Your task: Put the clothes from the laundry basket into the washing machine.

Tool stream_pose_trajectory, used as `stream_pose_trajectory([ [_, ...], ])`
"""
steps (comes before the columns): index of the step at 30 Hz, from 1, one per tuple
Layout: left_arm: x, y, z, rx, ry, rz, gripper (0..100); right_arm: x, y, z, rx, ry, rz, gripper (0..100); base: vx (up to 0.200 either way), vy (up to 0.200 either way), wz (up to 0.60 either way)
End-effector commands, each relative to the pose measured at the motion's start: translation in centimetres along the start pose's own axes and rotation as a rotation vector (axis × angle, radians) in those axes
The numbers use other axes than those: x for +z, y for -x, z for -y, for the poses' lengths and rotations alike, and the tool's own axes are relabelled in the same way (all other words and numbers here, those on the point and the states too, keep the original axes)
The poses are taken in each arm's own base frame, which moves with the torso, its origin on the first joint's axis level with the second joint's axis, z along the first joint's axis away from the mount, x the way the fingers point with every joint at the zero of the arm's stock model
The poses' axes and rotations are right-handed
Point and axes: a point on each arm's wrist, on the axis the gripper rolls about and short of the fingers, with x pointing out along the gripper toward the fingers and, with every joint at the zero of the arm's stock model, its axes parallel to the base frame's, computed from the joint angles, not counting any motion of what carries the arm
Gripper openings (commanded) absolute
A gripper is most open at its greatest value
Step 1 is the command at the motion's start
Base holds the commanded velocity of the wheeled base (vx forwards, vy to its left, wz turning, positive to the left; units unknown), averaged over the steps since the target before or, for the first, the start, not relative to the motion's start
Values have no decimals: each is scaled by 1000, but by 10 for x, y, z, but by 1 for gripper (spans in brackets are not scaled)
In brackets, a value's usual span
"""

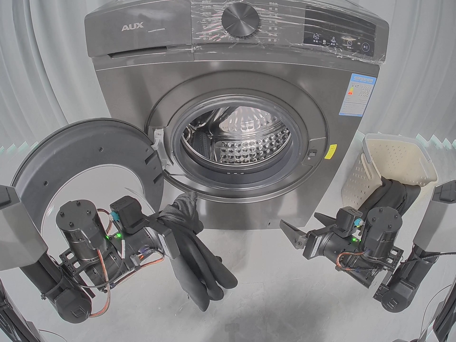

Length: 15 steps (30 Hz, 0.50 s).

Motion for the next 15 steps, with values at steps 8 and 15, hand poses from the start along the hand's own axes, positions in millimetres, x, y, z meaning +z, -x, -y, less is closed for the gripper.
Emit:
stream_pose_trajectory([
  [8, -7, -6, 8, -25, -18, -20, 0, 0, 1, -1, 5, -1, -1, 100, 150, 0, 0],
  [15, -6, -8, 13, -15, -24, -9, 0, -1, 1, -2, 5, 0, -5, 100, 0, 0, 0],
])
